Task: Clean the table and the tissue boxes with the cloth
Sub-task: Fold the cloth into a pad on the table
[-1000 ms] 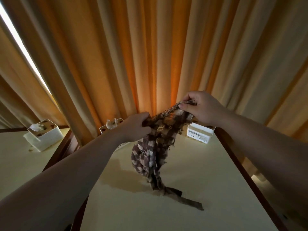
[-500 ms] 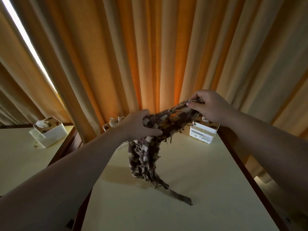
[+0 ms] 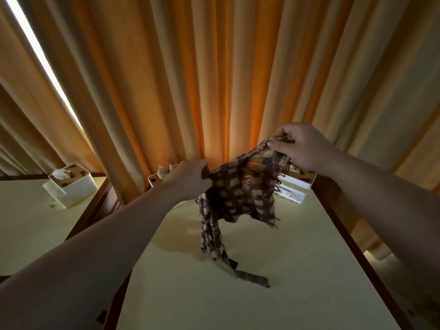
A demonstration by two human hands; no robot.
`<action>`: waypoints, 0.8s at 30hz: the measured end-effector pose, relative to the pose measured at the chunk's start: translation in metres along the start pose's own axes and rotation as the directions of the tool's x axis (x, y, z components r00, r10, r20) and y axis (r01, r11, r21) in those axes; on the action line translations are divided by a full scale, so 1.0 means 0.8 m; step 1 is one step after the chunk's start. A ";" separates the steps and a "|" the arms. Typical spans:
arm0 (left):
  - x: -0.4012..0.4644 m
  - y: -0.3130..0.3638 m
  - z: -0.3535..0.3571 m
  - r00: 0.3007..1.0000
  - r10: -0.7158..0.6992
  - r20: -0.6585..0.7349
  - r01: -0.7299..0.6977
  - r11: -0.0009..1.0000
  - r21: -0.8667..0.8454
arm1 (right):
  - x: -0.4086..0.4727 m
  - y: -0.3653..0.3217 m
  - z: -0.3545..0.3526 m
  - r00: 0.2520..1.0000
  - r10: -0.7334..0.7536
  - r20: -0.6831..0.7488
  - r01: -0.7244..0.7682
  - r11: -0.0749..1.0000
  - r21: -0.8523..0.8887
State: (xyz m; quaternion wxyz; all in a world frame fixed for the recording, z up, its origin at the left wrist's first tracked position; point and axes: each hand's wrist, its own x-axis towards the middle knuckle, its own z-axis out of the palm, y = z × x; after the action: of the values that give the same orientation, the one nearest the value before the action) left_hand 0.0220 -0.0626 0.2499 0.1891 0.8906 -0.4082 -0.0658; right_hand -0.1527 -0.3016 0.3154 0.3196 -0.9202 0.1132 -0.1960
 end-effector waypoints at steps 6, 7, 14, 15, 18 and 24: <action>0.006 -0.025 0.024 0.992 -0.120 0.041 0.108 0.969 0.222 | -0.001 -0.005 -0.015 0.996 -0.027 -0.080 0.032 0.998 0.059; 0.005 -0.035 0.031 0.990 -0.131 0.058 0.116 0.969 0.218 | 0.000 -0.002 -0.020 0.995 -0.024 -0.101 0.029 0.998 0.052; -0.008 -0.080 0.024 0.992 -0.120 0.042 0.123 0.988 -0.098 | -0.005 0.053 -0.052 0.990 0.038 -0.139 -0.049 0.996 -0.081; -0.007 -0.084 0.016 0.992 -0.108 0.061 0.114 0.987 -0.111 | -0.008 0.063 -0.053 0.991 0.045 -0.129 -0.060 0.992 -0.112; -0.006 -0.094 -0.006 0.984 -0.065 0.167 0.080 0.993 -0.083 | -0.015 0.089 -0.057 0.991 0.076 -0.109 -0.095 0.978 -0.185; -0.002 -0.103 -0.035 0.978 -0.007 0.206 0.005 1.000 0.011 | -0.022 0.109 -0.050 0.991 0.091 -0.098 -0.114 0.956 -0.271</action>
State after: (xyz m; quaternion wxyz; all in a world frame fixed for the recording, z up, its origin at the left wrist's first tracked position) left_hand 0.0864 -0.0048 0.2431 0.1408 0.8813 -0.4231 -0.1563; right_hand -0.1927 -0.3848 0.2840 0.1931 -0.9394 0.2003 -0.2002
